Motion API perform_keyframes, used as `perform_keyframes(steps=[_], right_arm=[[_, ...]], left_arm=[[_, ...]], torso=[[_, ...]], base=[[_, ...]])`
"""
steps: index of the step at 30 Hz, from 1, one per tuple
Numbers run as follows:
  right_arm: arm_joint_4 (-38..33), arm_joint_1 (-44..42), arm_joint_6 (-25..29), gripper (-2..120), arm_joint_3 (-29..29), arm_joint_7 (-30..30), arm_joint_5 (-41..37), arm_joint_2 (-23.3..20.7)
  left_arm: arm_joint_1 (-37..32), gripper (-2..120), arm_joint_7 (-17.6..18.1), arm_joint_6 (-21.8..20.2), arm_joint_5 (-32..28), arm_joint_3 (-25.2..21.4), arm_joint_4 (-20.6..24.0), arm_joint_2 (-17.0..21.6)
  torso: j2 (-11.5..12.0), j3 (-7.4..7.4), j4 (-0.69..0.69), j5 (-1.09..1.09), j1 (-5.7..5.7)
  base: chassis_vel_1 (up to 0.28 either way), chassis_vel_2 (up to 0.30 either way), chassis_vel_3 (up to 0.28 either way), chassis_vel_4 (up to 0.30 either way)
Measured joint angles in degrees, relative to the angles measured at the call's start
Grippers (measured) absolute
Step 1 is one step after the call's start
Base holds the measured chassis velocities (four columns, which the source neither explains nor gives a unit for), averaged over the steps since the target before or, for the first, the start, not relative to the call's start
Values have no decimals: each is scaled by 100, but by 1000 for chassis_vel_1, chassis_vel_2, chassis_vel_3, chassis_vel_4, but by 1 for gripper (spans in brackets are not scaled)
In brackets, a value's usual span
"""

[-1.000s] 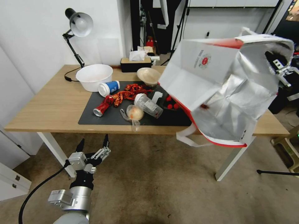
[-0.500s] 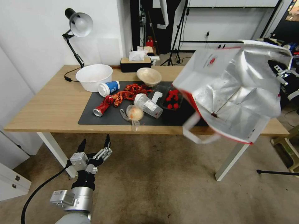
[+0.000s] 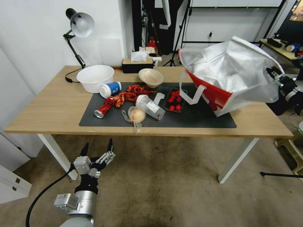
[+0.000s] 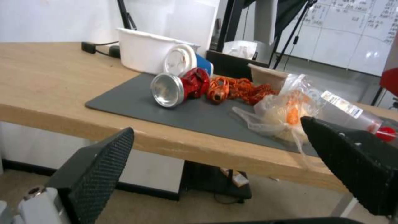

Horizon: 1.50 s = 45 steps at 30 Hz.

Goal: Pick up the food delivery bag from the floor and place it on the table.

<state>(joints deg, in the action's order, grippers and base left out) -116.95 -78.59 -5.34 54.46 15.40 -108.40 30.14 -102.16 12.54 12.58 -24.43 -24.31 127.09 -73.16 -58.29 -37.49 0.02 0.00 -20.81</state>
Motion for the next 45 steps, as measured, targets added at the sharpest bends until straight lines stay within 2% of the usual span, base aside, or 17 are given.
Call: perform_keyframes(steps=[7, 21, 45], right_arm=[[84, 253, -322, 0, -101, 576, -110, -55], [137, 317, -515, 0, -99, 636, -159, -182], [105, 377, -452, 0, -131, 778, 90, -258]], left_arm=[[34, 100, 9, 3, 5, 22, -62, 7], [12, 100, 8, 49, 20, 34, -98, 9], [-55, 100, 10, 84, 52, 20, -11, -1]], torso=[[0, 0, 0, 0, 0], [0, 0, 0, 0, 0], [0, 1, 0, 0, 0]], base=[[0, 0, 0, 0], [0, 0, 0, 0], [0, 0, 0, 0]])
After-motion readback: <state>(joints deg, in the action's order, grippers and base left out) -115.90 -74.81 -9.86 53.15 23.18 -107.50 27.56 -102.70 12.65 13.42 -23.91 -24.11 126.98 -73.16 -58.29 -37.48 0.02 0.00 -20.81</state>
